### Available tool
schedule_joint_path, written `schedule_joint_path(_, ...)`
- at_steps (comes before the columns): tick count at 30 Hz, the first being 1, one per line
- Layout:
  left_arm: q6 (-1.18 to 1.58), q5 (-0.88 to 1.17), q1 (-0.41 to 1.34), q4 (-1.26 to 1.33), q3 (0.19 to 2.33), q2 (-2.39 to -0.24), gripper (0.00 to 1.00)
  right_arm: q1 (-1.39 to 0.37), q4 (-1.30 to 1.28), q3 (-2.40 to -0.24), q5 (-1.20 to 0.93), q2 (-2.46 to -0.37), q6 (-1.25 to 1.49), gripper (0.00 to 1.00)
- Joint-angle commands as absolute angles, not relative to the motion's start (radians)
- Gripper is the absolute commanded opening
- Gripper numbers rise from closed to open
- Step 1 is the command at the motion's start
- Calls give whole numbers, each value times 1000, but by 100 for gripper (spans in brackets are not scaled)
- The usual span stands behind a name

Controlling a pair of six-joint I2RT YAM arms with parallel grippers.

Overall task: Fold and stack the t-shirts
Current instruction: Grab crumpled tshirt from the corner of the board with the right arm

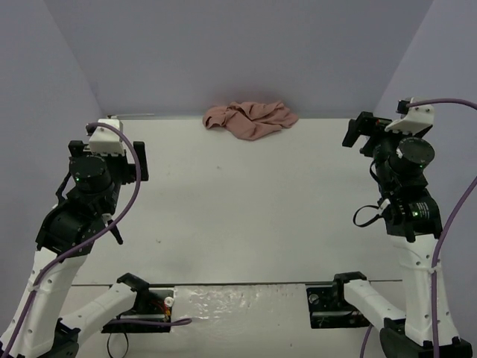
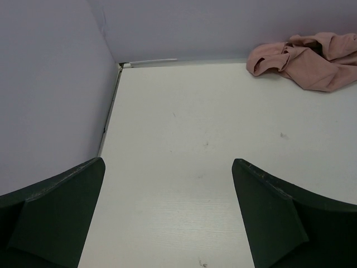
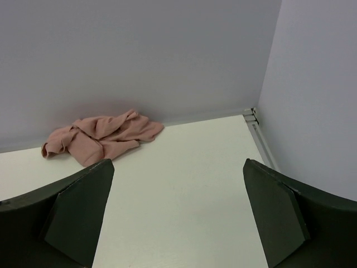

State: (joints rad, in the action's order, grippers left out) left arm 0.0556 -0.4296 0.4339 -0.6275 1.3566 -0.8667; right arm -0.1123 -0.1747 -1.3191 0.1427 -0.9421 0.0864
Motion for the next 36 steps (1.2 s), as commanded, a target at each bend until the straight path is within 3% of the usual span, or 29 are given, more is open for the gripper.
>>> schedule_joint_path(1,80,-449,437,-591,1352,-906,97,-119,-83,-1300,205,-1134,170,100)
schedule_joint_path(10,109,-426,437,-606,1367,-992,97,-149,16,-1515,86,-1685,325,99)
schedule_joint_path(21,163,-426,436,-634,1365,-1053,97,-195,75,-2056,-87,-2336,346,81)
schedule_joint_path(33,197,-425,436,-697,1367,-1065,97,-230,98,-2291,-138,-2588,324,75)
schedule_joint_path(36,208,-414,436,-708,1364,-1059,97,-233,123,-2315,-145,-2617,312,63)
